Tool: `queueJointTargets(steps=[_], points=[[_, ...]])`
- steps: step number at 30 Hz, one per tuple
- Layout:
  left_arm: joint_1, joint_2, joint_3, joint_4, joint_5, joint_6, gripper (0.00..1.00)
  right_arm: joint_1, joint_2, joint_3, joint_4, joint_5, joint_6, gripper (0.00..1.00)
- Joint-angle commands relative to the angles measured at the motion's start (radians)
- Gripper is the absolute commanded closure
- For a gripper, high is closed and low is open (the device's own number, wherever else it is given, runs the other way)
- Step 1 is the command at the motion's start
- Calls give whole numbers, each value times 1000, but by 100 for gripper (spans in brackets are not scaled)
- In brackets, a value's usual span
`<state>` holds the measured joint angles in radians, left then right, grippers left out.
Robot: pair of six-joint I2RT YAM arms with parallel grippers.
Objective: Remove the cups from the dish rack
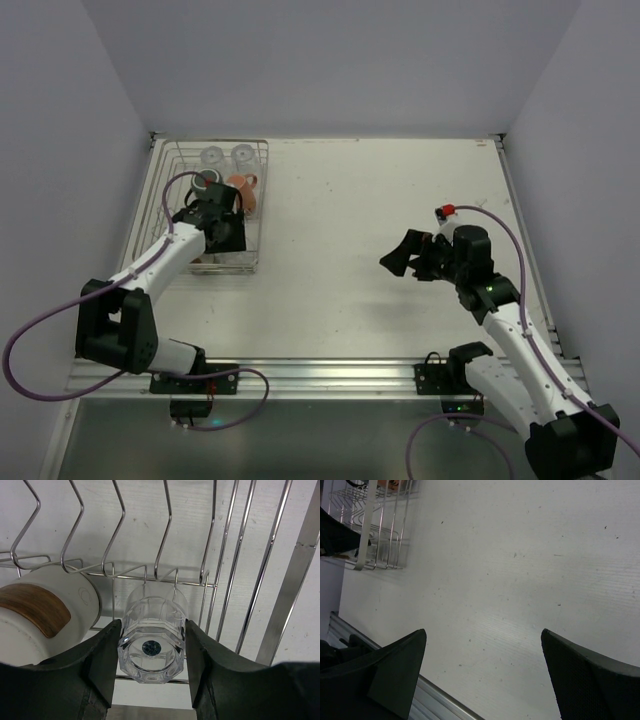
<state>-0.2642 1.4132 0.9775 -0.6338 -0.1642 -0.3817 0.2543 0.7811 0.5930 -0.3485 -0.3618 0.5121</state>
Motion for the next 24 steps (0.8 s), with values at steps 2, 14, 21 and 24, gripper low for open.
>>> queueJointTargets(steps=[2, 14, 21, 24], points=[[-7, -57, 42, -27, -27, 1, 100, 2, 40, 62, 39, -34, -14, 1], [-7, -227, 271, -182, 14, -9, 100, 187, 230, 246, 78, 27, 63, 2], [-7, -312, 351, -153, 219, -19, 100, 211, 282, 297, 166, -50, 158, 1], [-7, -354, 307, -31, 406, -34, 100, 209, 302, 283, 242, -144, 245, 1]])
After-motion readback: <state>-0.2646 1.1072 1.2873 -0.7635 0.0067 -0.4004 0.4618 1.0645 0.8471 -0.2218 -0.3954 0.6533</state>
